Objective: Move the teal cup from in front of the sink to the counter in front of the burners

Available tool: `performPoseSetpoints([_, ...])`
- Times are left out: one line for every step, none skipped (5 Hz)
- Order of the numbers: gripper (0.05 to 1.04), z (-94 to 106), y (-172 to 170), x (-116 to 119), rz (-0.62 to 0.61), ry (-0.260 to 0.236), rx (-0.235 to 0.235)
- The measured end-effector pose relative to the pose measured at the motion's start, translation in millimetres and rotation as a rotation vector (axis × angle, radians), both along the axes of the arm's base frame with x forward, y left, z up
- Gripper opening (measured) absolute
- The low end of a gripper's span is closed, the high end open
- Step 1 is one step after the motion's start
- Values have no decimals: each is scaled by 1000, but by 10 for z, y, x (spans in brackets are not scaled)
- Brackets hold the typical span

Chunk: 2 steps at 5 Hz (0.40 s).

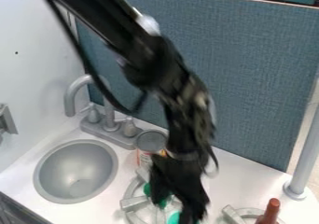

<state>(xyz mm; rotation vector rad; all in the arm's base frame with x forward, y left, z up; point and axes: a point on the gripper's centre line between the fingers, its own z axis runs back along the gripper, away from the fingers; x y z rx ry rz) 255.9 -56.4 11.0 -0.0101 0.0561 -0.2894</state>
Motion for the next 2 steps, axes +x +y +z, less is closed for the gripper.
performPoseSetpoints([1001,116,302,58,109,49,13])
performPoseSetpoints([1001,186,792,88,277,70,56])
